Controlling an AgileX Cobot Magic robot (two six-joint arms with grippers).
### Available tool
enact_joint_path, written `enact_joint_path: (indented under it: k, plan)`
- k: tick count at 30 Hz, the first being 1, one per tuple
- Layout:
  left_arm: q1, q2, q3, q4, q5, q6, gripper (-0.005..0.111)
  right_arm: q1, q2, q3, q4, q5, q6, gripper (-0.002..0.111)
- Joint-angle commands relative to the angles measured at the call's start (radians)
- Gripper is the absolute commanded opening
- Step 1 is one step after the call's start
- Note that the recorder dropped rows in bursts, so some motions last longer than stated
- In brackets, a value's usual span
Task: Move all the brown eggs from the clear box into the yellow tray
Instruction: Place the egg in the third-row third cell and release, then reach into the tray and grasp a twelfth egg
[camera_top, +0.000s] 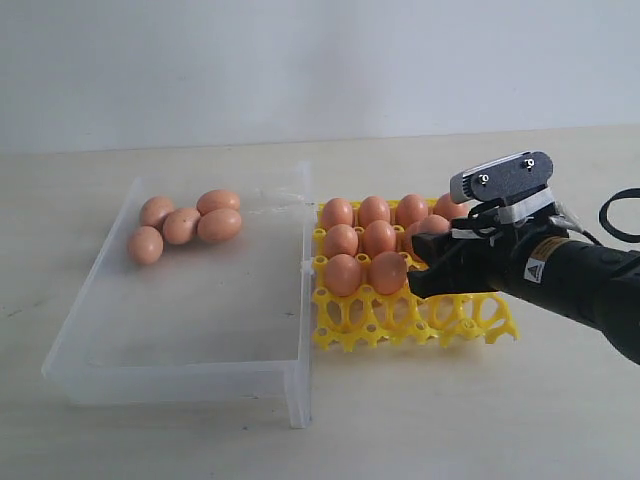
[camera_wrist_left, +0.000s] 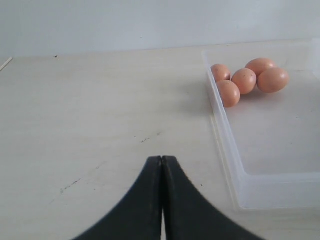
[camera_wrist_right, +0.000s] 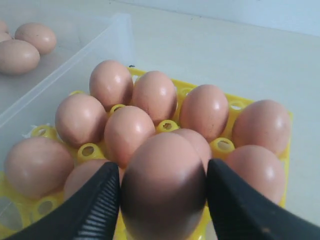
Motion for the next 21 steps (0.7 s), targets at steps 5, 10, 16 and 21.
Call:
enact_joint_path:
  k: [5,10,16,21]
  plan:
    - [-0.005,-0.002,-0.004,-0.004,-0.009,0.005,0.000,-0.005,0.016,0.004,-0.021,-0.018,-0.006,0.060]
    - [-0.005,-0.002,-0.004,-0.004,-0.009,0.005,0.000,-0.003,-0.122,-0.023,-0.021,0.050,0.024,0.052]
    - [-0.005,-0.002,-0.004,-0.004,-0.009,0.005,0.000,0.085,-0.198,-0.331,-0.161,0.643,0.278,0.043]
    - [-0.005,-0.002,-0.004,-0.004,-0.009,0.005,0.000,0.211,-0.082,-0.627,-0.008,0.992,0.152,0.046]
